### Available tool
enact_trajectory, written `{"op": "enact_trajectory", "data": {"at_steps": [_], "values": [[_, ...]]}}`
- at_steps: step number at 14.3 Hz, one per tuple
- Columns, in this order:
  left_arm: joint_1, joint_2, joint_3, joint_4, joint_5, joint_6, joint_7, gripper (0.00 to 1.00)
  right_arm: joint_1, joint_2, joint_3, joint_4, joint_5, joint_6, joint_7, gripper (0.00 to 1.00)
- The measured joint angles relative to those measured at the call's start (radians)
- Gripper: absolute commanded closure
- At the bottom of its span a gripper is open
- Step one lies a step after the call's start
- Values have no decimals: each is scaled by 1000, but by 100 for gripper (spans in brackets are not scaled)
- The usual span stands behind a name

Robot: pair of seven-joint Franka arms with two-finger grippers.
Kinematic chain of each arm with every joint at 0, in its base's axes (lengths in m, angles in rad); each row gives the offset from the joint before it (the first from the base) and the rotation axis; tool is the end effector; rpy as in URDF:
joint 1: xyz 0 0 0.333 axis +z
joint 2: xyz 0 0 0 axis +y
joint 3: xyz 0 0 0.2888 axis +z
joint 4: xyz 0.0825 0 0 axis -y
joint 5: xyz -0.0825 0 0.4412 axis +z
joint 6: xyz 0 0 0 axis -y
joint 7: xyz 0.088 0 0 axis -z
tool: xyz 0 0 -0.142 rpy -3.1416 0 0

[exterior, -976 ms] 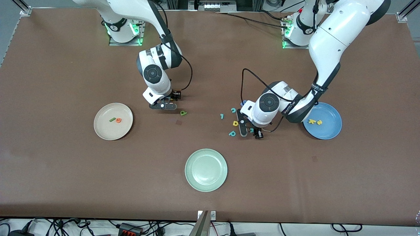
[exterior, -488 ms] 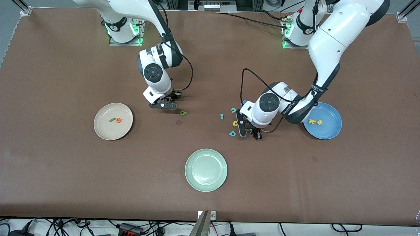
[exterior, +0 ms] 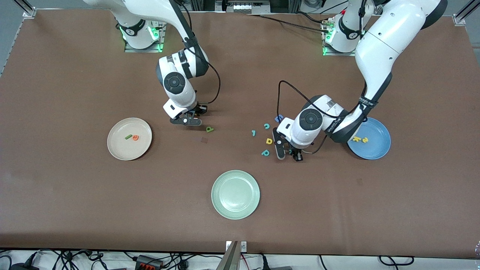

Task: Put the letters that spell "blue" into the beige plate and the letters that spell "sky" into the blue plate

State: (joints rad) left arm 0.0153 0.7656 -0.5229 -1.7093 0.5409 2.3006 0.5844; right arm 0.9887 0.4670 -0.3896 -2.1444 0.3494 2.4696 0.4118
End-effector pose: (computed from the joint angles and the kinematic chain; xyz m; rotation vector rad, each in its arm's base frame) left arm 0.6123 -0.3112 0.0923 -2.4242 1.9472 0.0545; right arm 0.4832 0.3121 0.0824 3.1215 -0.1059 -0.1393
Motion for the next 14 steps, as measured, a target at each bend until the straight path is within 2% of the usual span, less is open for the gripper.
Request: {"op": "enact_trajectory", "data": {"at_steps": [3, 5, 6, 9, 12, 13, 14], "values": [[37, -70, -9, 17, 0, -150, 0, 98, -5, -26, -135, 14, -1, -8, -133, 86], [100, -126, -21, 19, 0, -238, 6, 98, -37, -32, -219, 17, -1, -14, -285, 86], [154, -149, -39, 18, 0, -285, 25, 98, -72, -33, -238, 18, -1, -18, -361, 86], [339, -174, -85, 15, 0, -367, 111, 98, -199, -23, -243, 16, -1, -26, -546, 86], [470, -166, -91, -29, 0, -371, 154, 97, -233, 1, -238, 14, -1, -29, -579, 86], [494, -165, -92, -49, 0, -371, 154, 85, -230, 7, -233, 15, -1, -29, -578, 86], [512, -164, -93, -73, 0, -371, 152, 46, -227, 10, -229, 15, -1, -29, -578, 86]]}}
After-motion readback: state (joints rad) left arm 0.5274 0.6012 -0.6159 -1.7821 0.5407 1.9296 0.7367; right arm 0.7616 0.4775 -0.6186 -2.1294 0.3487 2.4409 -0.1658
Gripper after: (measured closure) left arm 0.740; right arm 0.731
